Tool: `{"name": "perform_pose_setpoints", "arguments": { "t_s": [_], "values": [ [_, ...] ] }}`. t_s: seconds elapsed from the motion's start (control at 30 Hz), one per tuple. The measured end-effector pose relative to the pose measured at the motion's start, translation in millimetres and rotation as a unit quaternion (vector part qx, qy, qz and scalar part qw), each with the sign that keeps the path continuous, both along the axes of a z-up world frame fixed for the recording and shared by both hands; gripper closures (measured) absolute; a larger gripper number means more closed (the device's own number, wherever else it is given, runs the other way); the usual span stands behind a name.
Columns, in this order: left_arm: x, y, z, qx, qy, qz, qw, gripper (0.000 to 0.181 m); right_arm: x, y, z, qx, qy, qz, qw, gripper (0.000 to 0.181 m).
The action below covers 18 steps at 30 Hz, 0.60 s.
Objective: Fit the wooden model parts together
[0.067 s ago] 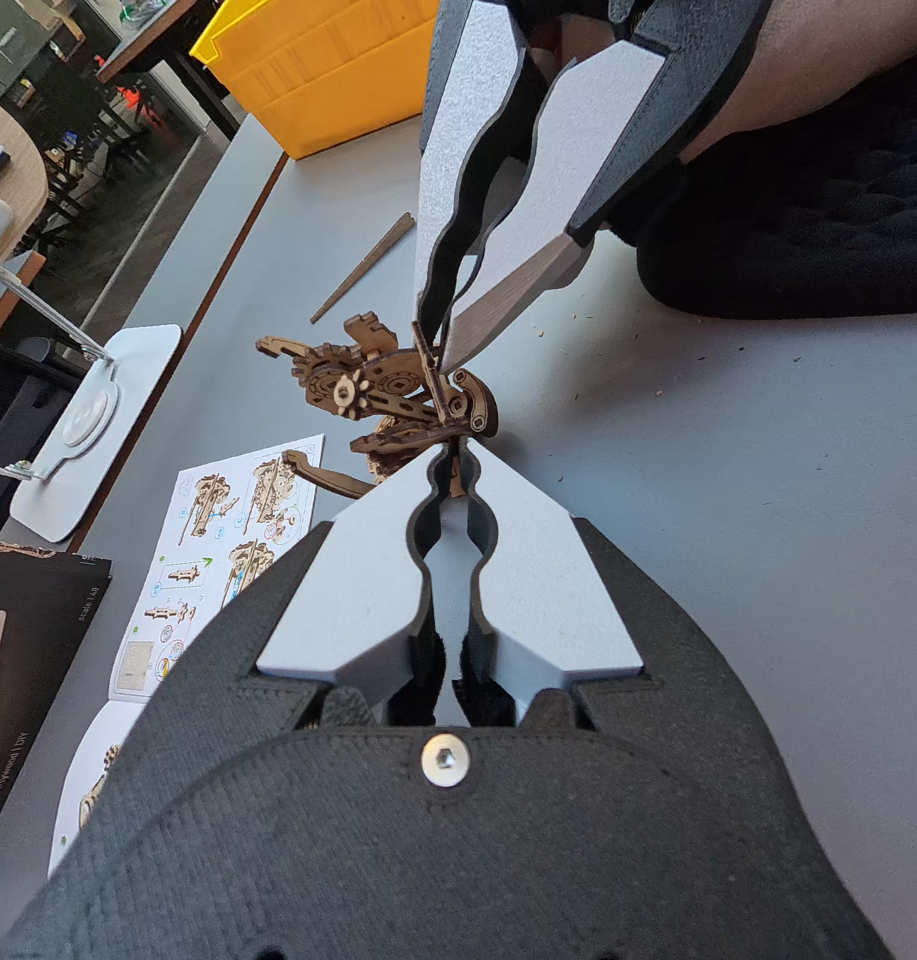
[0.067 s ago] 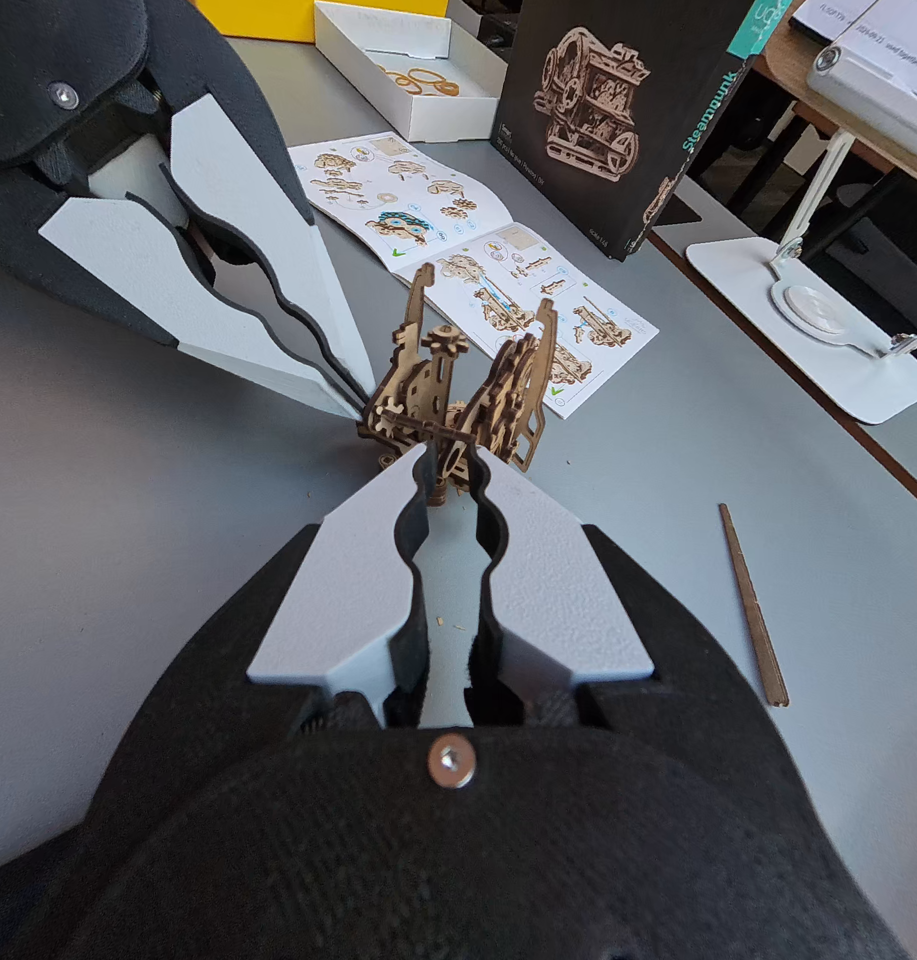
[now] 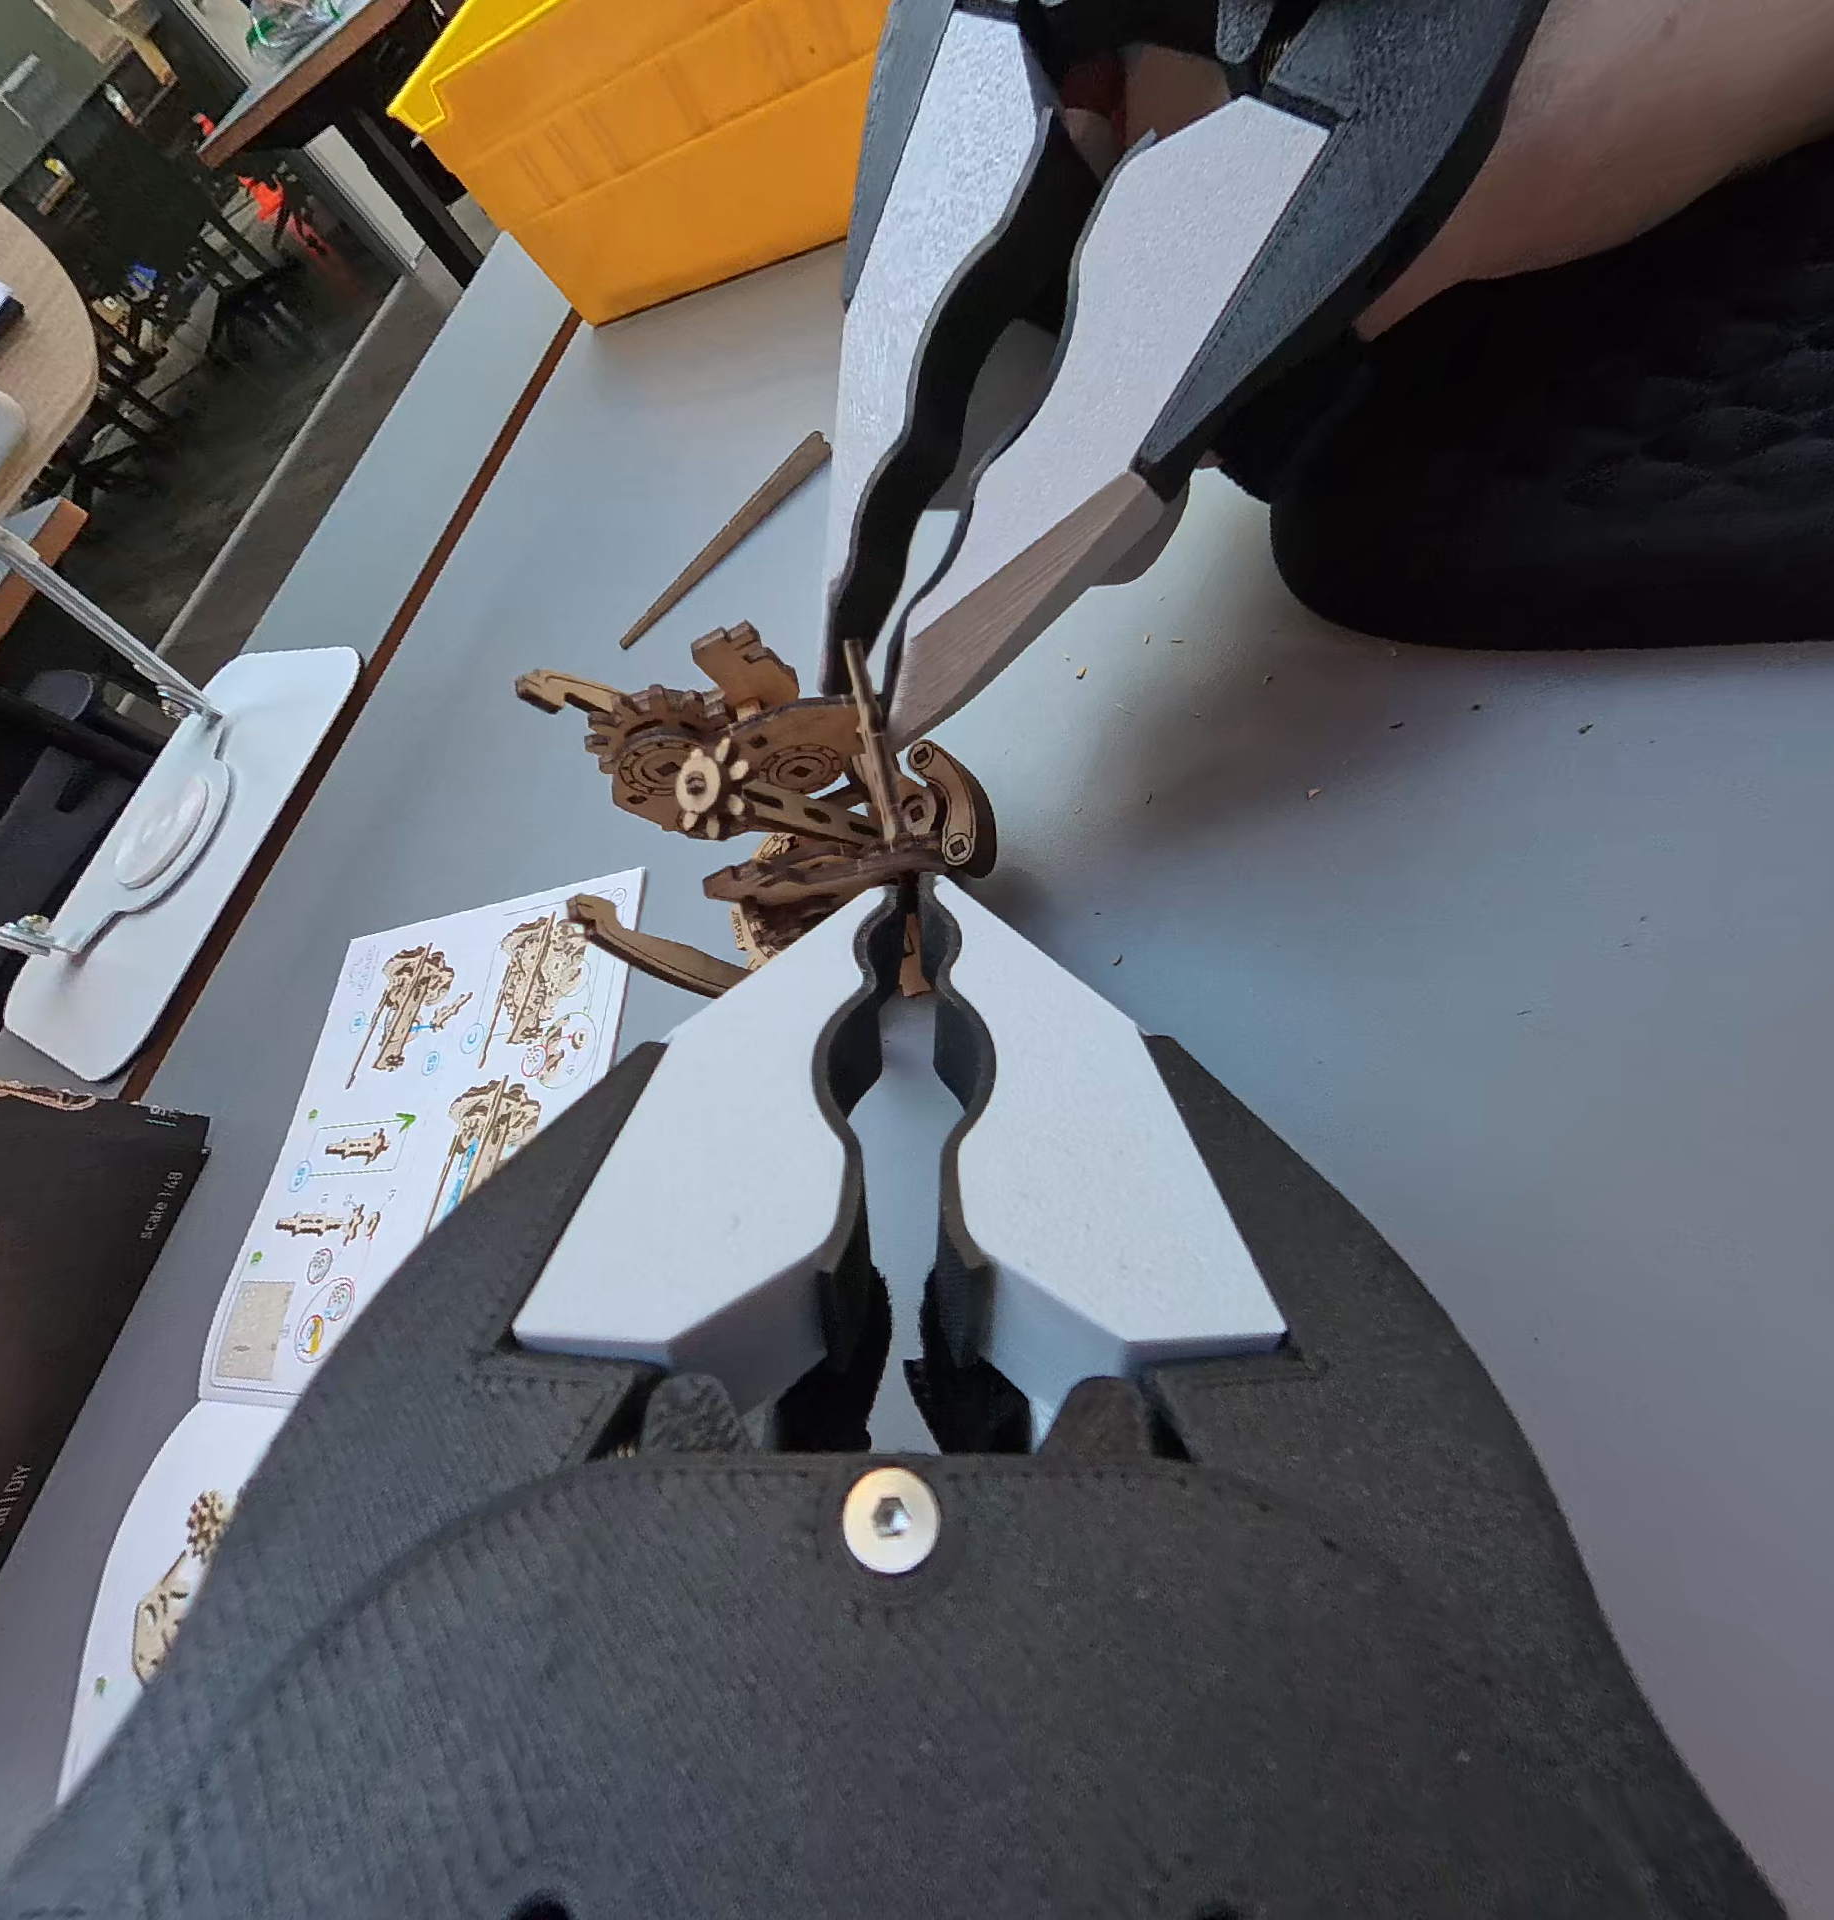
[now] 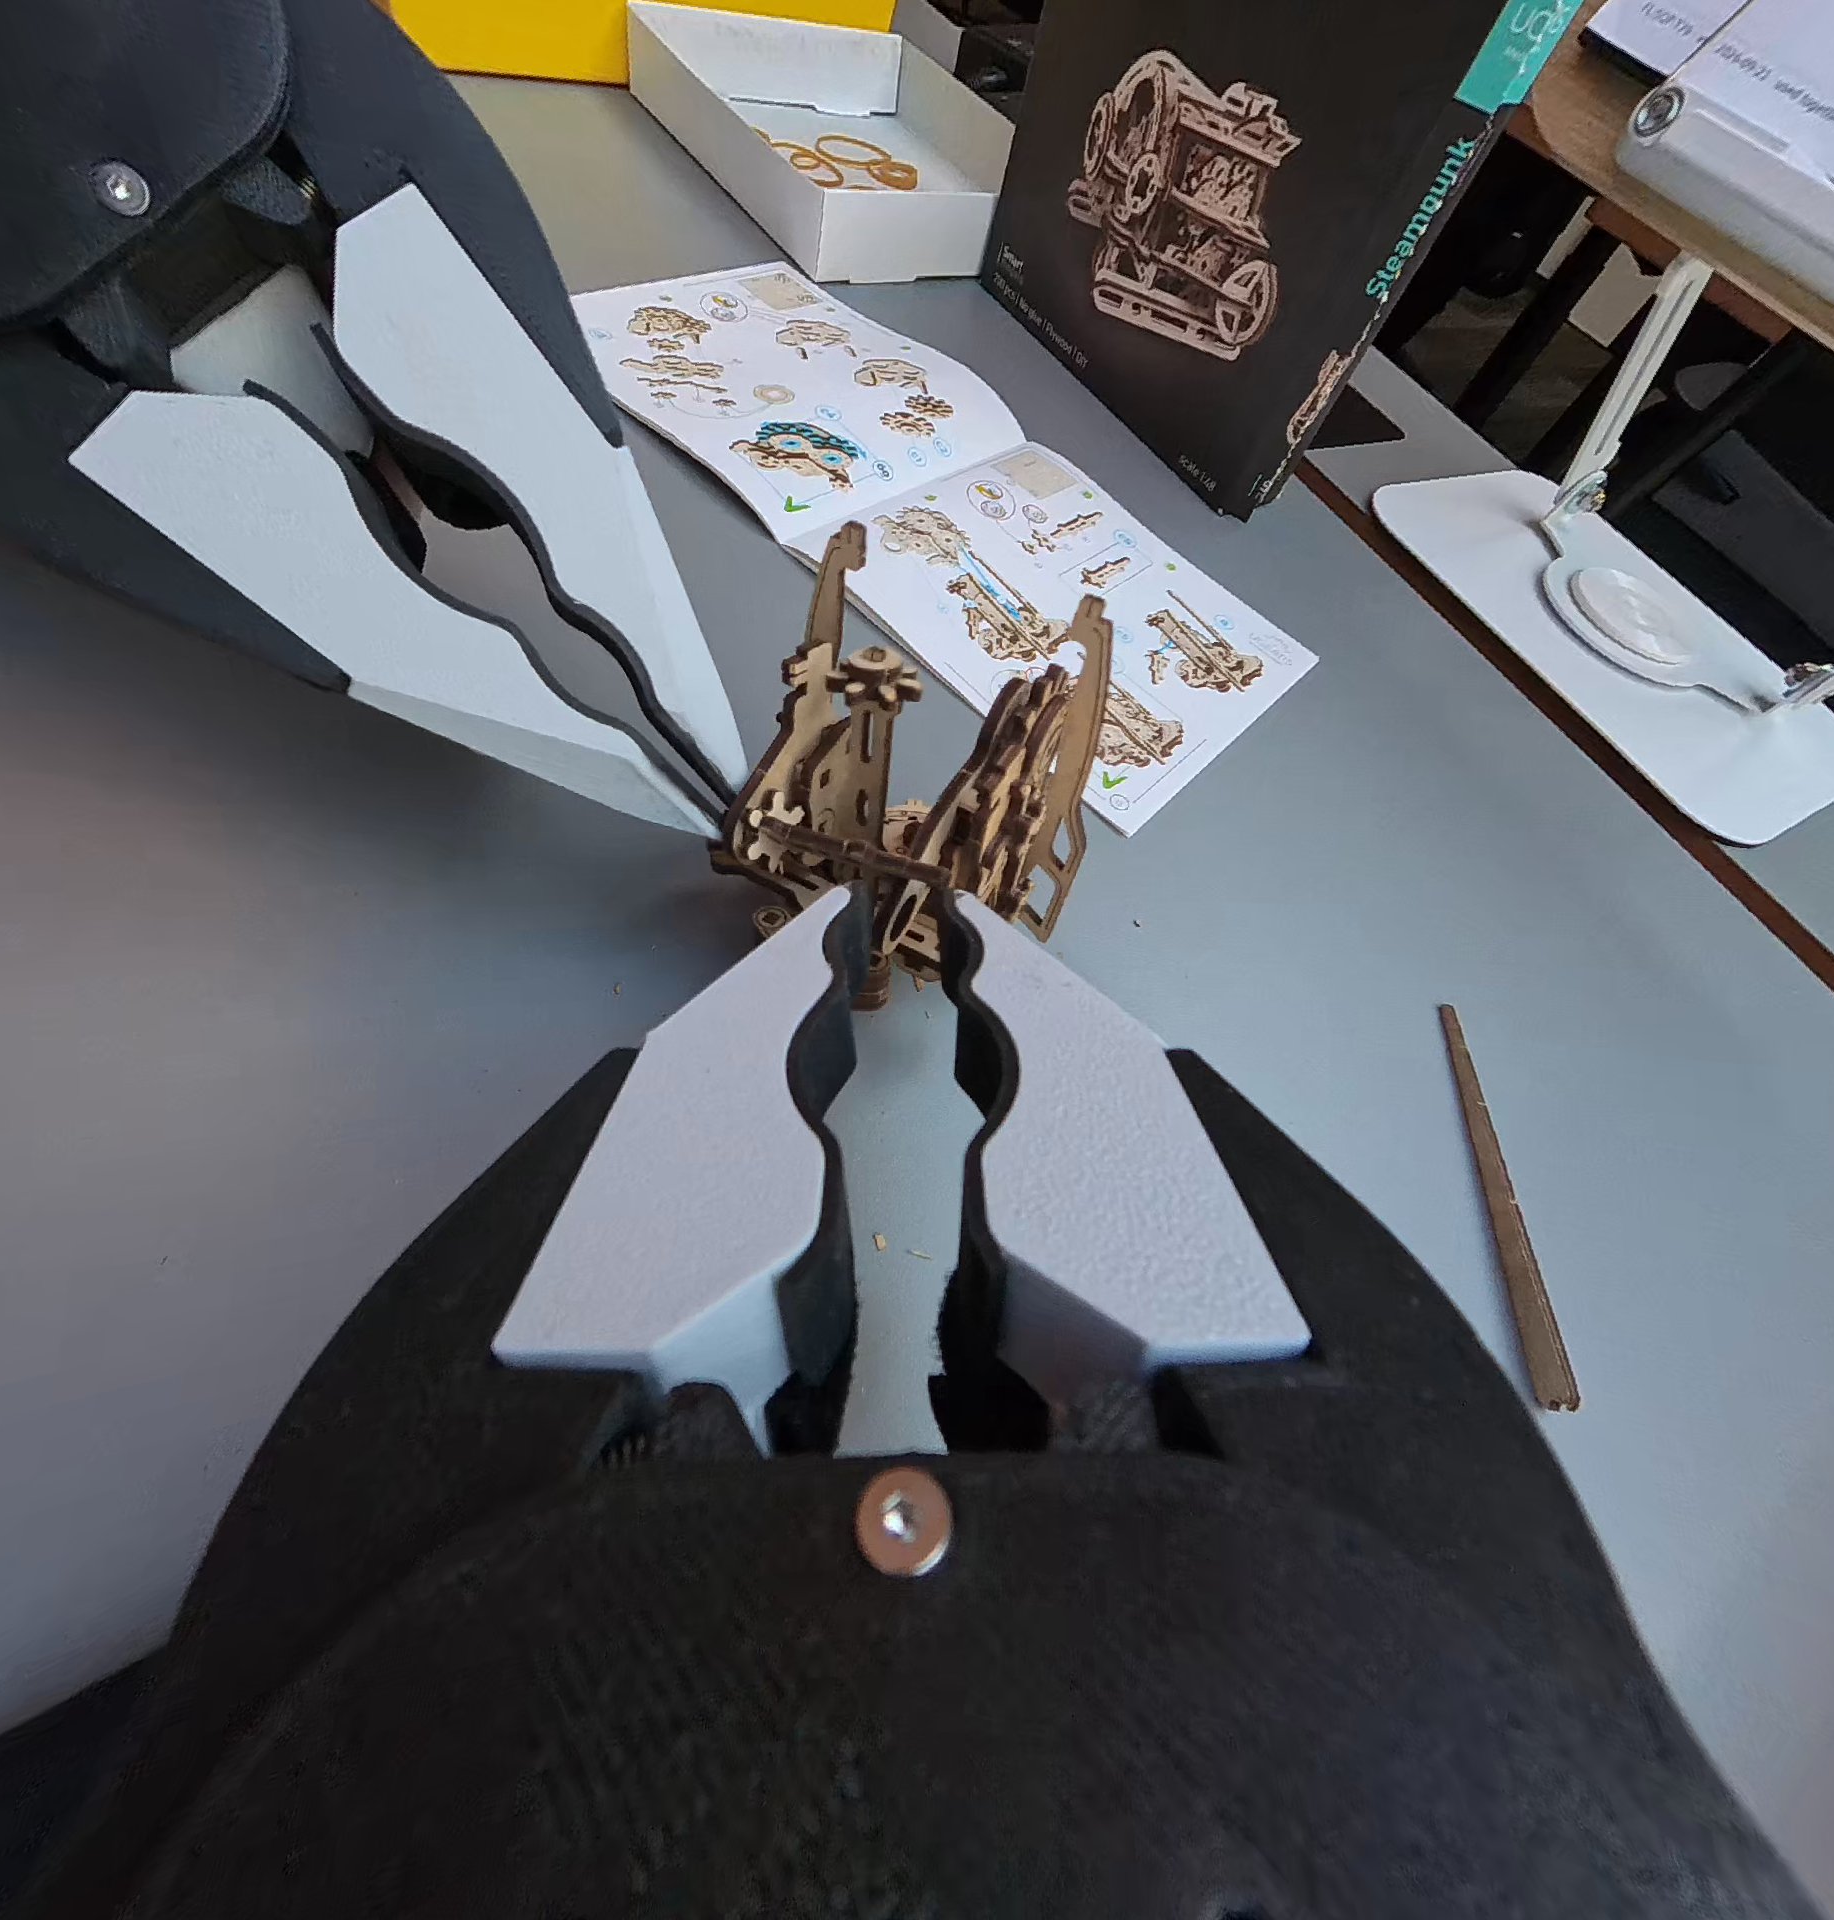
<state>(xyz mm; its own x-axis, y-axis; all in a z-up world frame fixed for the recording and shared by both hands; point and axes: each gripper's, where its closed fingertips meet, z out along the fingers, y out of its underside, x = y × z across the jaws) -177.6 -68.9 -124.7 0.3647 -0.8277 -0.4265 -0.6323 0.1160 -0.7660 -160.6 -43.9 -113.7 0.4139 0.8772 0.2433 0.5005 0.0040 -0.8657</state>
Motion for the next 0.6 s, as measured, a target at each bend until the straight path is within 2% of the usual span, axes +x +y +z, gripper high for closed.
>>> {"name": "perform_pose_setpoints", "arguments": {
  "t_s": [0.13, 0.6],
  "values": [
    [-1.8, -1.0, -1.0, -0.004, -0.011, 0.003, 1.0, 0.181, 0.8, 2.1, 0.3, -0.004, 0.003, -0.005, 1.0, 0.161],
    [-6.8, -1.3, 3.1, -0.006, -0.033, 0.01, 0.999, 0.181, -2.0, 2.6, -7.1, -0.023, -0.008, -0.001, 1.0, 0.158]
  ]
}}
